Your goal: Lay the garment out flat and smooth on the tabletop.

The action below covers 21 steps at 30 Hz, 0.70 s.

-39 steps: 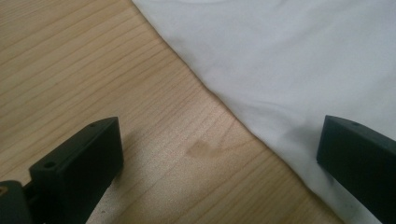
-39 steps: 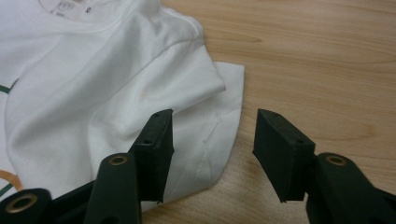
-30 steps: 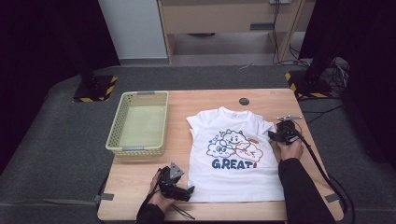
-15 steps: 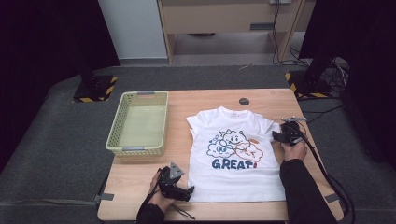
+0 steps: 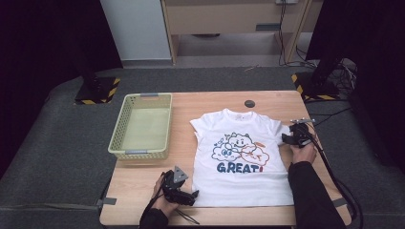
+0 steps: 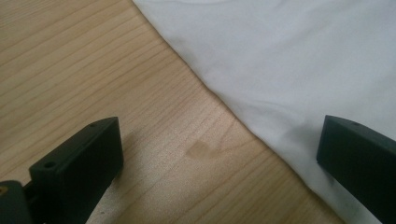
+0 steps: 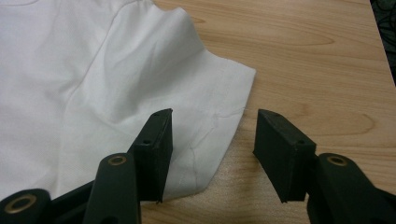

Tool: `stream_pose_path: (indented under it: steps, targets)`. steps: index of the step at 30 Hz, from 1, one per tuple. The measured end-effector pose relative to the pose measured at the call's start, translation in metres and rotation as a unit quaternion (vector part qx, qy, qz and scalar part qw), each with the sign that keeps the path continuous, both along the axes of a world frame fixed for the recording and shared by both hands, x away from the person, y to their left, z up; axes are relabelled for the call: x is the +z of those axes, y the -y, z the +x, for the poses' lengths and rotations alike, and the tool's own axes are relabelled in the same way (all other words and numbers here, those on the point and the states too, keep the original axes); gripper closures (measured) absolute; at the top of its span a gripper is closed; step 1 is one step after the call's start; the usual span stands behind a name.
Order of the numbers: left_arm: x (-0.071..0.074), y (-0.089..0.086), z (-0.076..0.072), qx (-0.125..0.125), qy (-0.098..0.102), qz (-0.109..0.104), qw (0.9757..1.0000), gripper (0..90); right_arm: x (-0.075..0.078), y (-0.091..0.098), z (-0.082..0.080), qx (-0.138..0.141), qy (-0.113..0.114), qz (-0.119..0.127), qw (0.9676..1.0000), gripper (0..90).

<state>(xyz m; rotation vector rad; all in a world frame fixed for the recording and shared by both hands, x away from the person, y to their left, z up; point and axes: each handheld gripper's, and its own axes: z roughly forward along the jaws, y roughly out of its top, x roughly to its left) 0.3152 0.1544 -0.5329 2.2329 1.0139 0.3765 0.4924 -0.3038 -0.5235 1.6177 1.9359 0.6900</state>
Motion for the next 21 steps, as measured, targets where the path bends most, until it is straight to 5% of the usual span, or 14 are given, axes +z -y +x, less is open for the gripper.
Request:
stream_pose_path:
  steps: [15, 21]
  targets:
    - [0.000, 0.000, 0.000, 0.000, 0.000, 0.000, 1.0000, 0.0, -0.002, 0.013, 0.000, -0.030, 0.006, 0.012, 0.9995, 42.4]
    - [0.000, 0.001, 0.000, 0.000, 0.000, 0.000, 1.0000, 0.0, 0.008, 0.014, -0.005, -0.025, 0.031, 0.035, 0.9986, 39.1]
